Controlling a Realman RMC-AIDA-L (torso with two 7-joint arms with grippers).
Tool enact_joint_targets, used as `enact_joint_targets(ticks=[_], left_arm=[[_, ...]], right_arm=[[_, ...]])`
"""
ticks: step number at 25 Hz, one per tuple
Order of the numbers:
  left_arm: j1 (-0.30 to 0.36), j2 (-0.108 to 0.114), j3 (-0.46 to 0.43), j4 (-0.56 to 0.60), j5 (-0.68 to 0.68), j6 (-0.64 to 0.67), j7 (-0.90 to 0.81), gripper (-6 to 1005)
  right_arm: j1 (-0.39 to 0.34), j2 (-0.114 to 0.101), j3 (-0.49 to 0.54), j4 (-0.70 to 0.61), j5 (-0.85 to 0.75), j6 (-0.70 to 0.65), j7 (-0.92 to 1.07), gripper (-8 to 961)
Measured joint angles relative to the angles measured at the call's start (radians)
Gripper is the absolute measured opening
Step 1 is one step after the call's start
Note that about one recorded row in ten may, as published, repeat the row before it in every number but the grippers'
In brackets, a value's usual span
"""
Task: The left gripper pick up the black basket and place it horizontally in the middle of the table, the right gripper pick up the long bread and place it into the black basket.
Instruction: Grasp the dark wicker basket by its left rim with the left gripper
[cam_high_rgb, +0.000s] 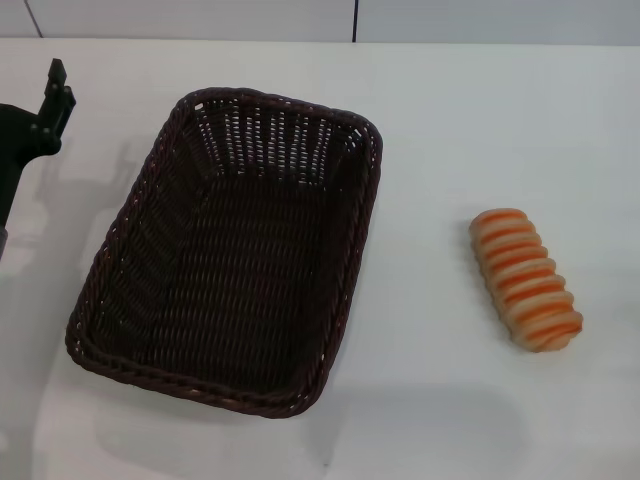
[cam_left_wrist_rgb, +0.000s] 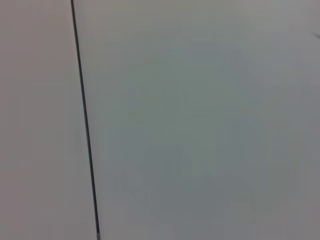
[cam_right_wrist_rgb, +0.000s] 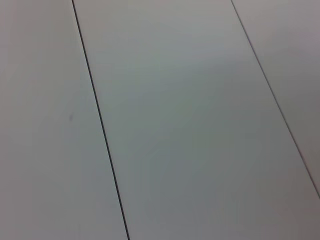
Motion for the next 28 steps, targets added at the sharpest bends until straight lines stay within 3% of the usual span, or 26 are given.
enact_joint_targets(ticks=[9, 13, 15, 16, 17, 20, 21, 23, 25, 26, 27, 28], left_arm=[[0.011, 0.005, -0.019, -0.023, -0.002, -0.013, -0.107, 765], [0.043, 0.022, -0.02, -0.134, 0.009, -0.101, -0.101, 766], [0.065, 0.047, -0.024, -0.235, 0.02, -0.223, -0.094, 766], [0.087, 0.087, -0.028, -0.358, 0.06, -0.38, -0.098, 767], [0.087, 0.087, -0.028, -0.358, 0.06, -0.38, -0.098, 767], [0.12, 0.136, -0.034, -0.551, 0.128, -0.6, -0.127, 767], [0.145, 0.156, -0.052, -0.694, 0.151, -0.744, -0.141, 767], [0.153, 0.16, -0.061, -0.748, 0.156, -0.815, -0.144, 766], [0.165, 0.166, -0.086, -0.876, 0.161, -0.989, -0.141, 766], [0.163, 0.168, -0.113, -0.993, 0.163, -1.192, -0.12, 765], [0.163, 0.168, -0.113, -0.993, 0.163, -1.192, -0.12, 765], [0.155, 0.165, -0.131, -1.059, 0.162, -1.313, -0.097, 765]], right_arm=[[-0.003, 0.0, 0.0, 0.0, 0.0, -0.001, 0.0, 844], [-0.003, -0.001, 0.0, 0.0, 0.0, -0.002, 0.0, 844], [-0.003, -0.002, 0.0, 0.0, 0.0, -0.005, 0.0, 844], [-0.005, -0.003, 0.0, 0.0, 0.0, -0.006, 0.003, 844], [-0.005, -0.003, 0.0, 0.0, 0.0, -0.006, 0.003, 844], [-0.006, -0.003, 0.0, 0.0, 0.0, -0.006, 0.004, 845], [-0.005, -0.003, 0.0, 0.0, 0.0, -0.006, 0.004, 845], [-0.004, -0.003, 0.0, 0.0, 0.0, -0.006, 0.005, 845], [-0.003, -0.003, 0.0, 0.0, 0.0, -0.004, 0.007, 845], [0.0, -0.003, 0.0, 0.0, 0.0, -0.002, 0.007, 845], [0.0, -0.003, 0.0, 0.0, 0.0, -0.002, 0.007, 845], [0.001, -0.003, 0.0, 0.0, 0.0, 0.0, 0.007, 845]])
